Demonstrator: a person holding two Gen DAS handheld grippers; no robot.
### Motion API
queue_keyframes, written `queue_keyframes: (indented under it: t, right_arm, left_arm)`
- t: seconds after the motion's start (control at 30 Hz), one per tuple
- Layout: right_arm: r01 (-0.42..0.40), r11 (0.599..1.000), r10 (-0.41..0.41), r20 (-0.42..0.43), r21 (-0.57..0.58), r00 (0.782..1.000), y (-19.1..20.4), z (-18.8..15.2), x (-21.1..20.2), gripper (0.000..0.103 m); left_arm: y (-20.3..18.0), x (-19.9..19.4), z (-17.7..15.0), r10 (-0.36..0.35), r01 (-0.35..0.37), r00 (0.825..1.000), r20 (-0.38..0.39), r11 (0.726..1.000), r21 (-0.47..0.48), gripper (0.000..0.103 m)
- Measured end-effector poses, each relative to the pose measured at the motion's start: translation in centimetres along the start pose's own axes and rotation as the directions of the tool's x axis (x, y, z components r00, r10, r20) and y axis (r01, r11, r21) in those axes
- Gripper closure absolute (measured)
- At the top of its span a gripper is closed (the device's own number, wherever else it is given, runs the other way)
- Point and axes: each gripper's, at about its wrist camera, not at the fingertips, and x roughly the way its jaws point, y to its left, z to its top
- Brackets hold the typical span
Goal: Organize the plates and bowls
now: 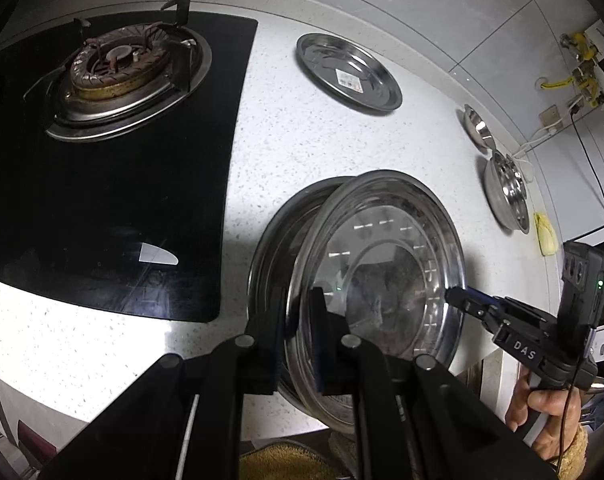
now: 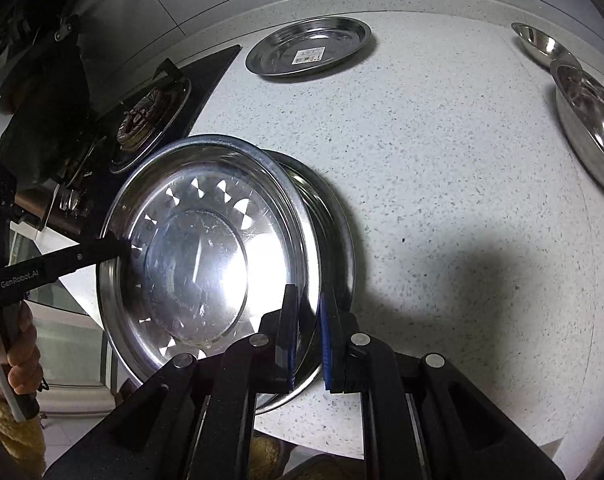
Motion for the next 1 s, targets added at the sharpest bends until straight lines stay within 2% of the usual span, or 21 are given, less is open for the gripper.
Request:
queue_keyframes:
  t: [0.7, 1.0]
  right_arm:
    - [0.023, 1.000, -0.023, -0.019, 0.009, 1.000, 0.3, -0.5, 0.7, 0.094]
    - [0.013, 1.000, -0.013, -0.031, -0.007, 0.999, 0.6, -0.5, 1.2, 0.093]
  left_arm:
    - [0.5, 1.6, 0.2, 0.043, -0.043, 0.999, 0.001, 0.999, -0.015, 0.093]
    - [0.5, 1.3, 0.3, 0.029, -0.029, 0.999, 0.016, 1.000, -0.011, 0.093]
